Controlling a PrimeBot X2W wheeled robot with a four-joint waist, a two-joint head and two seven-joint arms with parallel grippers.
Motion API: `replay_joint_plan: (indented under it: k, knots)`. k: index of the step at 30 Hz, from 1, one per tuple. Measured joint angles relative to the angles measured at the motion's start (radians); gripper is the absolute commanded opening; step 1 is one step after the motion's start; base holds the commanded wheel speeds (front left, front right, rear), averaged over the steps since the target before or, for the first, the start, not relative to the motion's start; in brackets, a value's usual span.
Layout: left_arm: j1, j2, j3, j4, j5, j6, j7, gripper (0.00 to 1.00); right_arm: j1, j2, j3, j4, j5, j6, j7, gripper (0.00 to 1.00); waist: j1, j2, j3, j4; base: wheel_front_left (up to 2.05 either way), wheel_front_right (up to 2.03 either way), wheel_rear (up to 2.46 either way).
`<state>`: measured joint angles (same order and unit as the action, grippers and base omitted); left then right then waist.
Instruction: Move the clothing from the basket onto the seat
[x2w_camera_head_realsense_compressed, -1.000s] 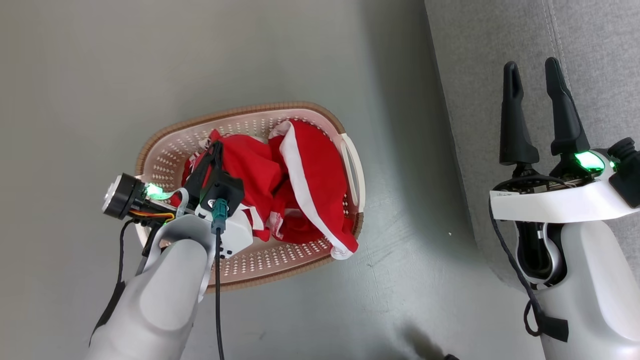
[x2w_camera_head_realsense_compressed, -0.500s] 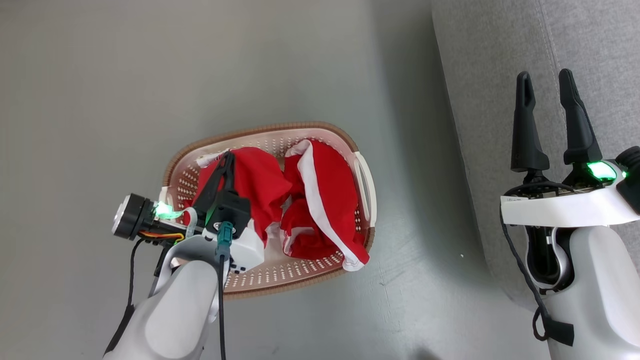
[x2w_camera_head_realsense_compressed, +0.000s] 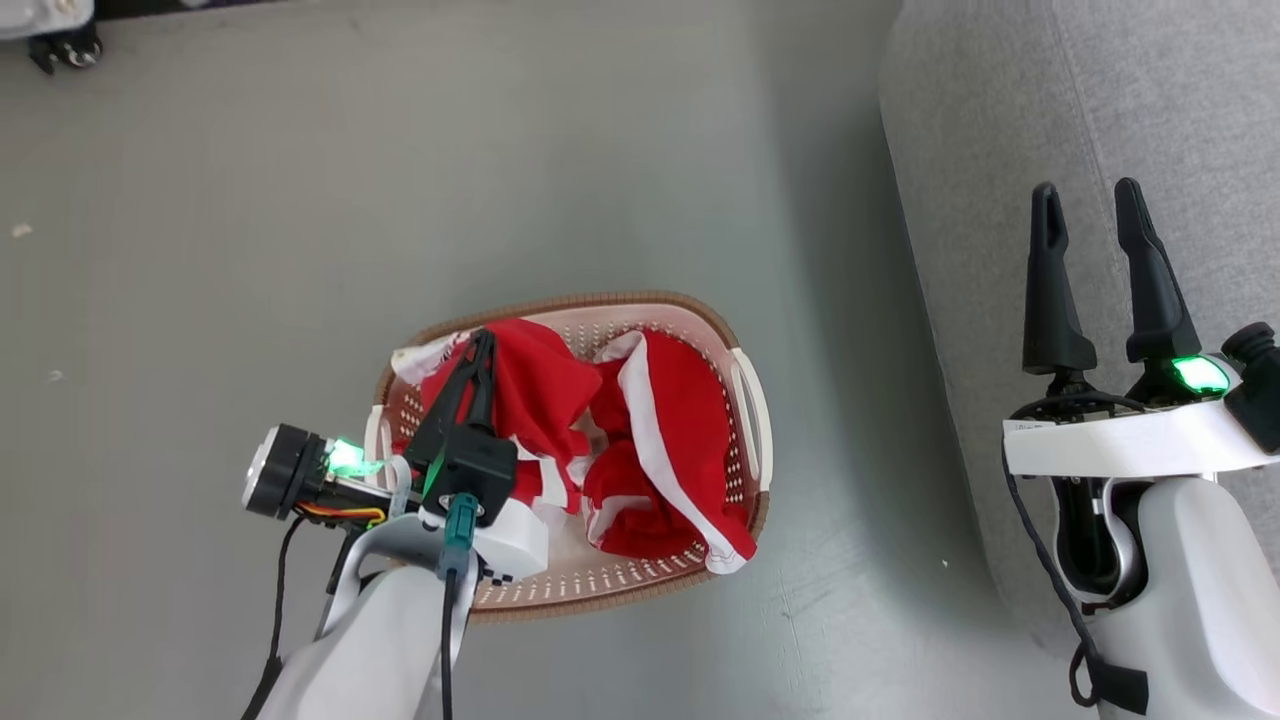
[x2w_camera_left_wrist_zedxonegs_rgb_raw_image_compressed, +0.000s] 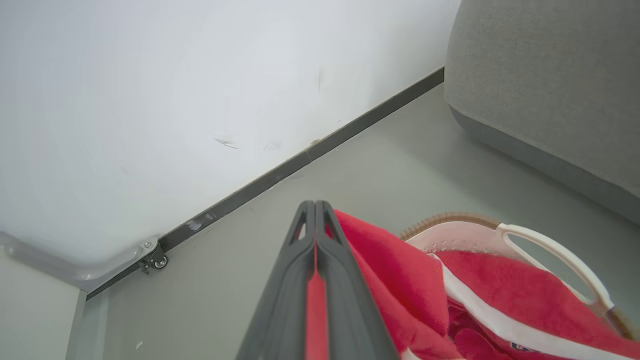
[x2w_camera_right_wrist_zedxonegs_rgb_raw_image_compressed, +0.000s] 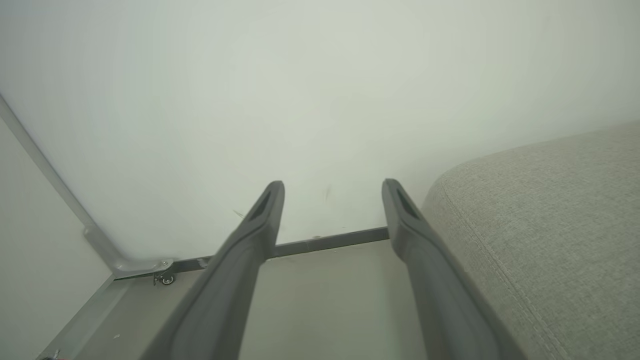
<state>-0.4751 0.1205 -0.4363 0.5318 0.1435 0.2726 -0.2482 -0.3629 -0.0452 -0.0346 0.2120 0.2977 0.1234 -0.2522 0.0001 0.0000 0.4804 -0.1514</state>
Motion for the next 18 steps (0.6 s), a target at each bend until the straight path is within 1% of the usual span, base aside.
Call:
replay_joint_plan:
  k: [5, 15, 16, 17, 18]
  knots:
    - [0.029, -0.001, -0.012, -0.03, -0.008, -0.002, 0.0, 0.0, 0.023, 0.0, -0.012, 0.014, -0.006, 0.0, 0.0, 1.0, 0.0, 0.0001, -0.034, 0.009, 0.0, 0.0, 0.0]
    - [0.075, -0.002, -0.038, -0.085, -0.009, -0.026, 0.0, 0.0, 0.055, 0.0, -0.019, 0.018, -0.008, 0.0, 0.0, 1.0, 0.0, 0.0, -0.095, 0.015, 0.0, 0.0, 0.0]
    - [0.081, -0.002, -0.04, -0.091, -0.009, -0.026, 0.0, 0.03, 0.063, 0.0, -0.019, 0.019, -0.008, 0.0, 0.0, 1.0, 0.0, 0.0, -0.1, 0.015, 0.0, 0.0, 0.0]
    - [0.088, -0.001, -0.041, -0.096, -0.01, -0.026, 0.0, 0.2, 0.07, 0.0, -0.02, 0.02, -0.008, 0.0, 0.0, 1.0, -0.0001, 0.0, -0.105, 0.015, 0.0, 0.0, 0.0]
    - [0.093, -0.001, -0.042, -0.102, -0.01, -0.026, 0.0, 0.59, 0.076, 0.0, -0.02, 0.02, -0.008, 0.0, 0.0, 1.0, -0.0001, 0.0, -0.111, 0.015, 0.0, 0.0, 0.0]
